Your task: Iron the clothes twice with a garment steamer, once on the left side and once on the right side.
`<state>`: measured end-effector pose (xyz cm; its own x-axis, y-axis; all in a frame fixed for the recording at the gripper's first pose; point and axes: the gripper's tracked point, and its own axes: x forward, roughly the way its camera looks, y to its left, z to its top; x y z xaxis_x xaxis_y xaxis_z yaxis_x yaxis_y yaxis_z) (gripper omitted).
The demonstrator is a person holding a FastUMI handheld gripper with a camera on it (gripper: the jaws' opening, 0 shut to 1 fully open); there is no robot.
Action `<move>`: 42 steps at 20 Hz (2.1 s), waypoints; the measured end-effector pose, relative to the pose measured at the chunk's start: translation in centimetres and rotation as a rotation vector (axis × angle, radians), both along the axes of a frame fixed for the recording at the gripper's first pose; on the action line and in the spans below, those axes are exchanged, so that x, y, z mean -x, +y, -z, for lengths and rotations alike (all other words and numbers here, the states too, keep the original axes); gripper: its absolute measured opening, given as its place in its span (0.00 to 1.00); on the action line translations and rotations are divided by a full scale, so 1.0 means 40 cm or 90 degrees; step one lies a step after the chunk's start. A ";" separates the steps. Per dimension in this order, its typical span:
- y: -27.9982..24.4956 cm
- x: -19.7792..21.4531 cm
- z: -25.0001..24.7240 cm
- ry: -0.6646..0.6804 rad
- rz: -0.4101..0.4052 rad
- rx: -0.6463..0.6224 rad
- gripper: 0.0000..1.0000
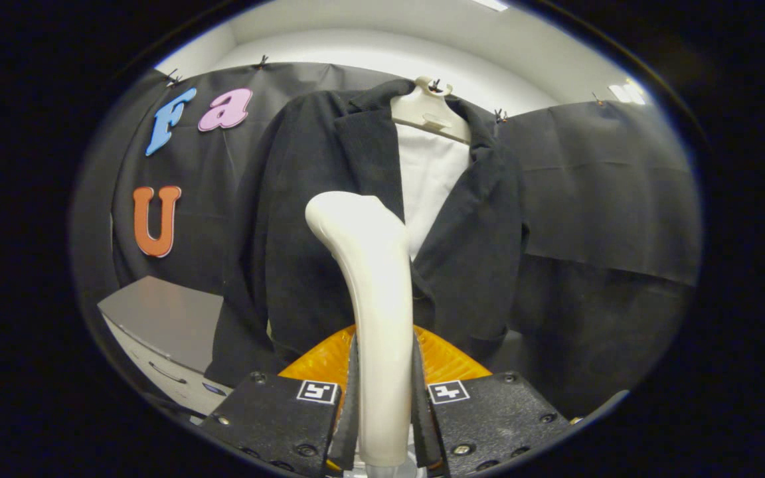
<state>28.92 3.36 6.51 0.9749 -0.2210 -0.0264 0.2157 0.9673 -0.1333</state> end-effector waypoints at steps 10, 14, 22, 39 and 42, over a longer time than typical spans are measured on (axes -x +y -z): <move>0.010 0.011 0.196 0.068 -0.012 -0.012 0.36; -0.004 0.021 0.269 0.095 -0.012 -0.032 0.36; -0.021 0.043 0.395 0.148 -0.004 -0.013 0.36; -0.269 0.241 0.191 0.082 0.033 -0.084 0.36; -0.340 0.250 0.099 0.048 0.039 -0.107 0.36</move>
